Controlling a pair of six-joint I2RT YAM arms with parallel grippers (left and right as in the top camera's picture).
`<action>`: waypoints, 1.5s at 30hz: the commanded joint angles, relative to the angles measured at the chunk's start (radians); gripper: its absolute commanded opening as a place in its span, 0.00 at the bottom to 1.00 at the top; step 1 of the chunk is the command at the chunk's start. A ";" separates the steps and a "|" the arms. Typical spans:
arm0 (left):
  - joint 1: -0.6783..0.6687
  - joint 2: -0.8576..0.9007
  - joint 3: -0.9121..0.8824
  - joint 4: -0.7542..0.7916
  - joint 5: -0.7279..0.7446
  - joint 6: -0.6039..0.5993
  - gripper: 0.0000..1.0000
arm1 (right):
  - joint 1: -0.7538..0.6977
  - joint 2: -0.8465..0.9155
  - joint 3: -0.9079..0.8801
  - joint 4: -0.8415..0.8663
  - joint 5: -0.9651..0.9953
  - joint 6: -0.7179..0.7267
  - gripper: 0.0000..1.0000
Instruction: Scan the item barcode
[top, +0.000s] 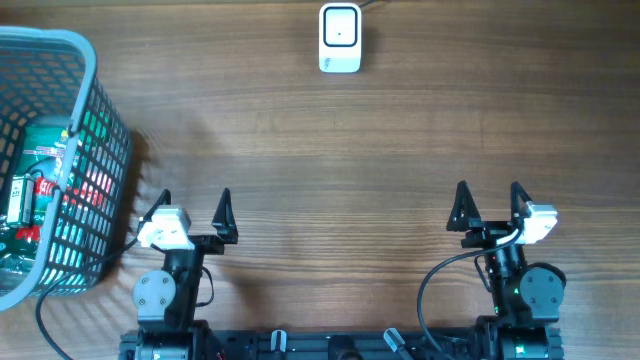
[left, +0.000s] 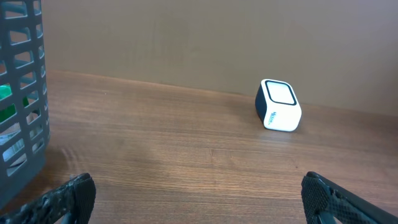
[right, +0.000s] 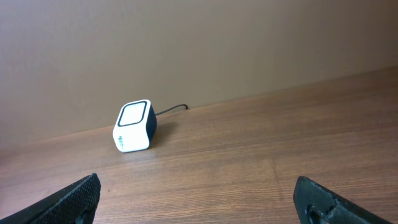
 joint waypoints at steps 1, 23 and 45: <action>0.002 -0.007 -0.012 0.006 -0.010 -0.009 1.00 | 0.006 -0.008 -0.002 0.002 0.017 -0.009 1.00; 0.003 0.426 0.668 -0.238 -0.002 -0.088 1.00 | 0.006 -0.008 -0.002 0.002 0.017 -0.009 1.00; 0.188 1.044 1.645 -0.946 -0.478 -0.501 1.00 | 0.006 -0.008 -0.002 0.002 0.017 -0.009 1.00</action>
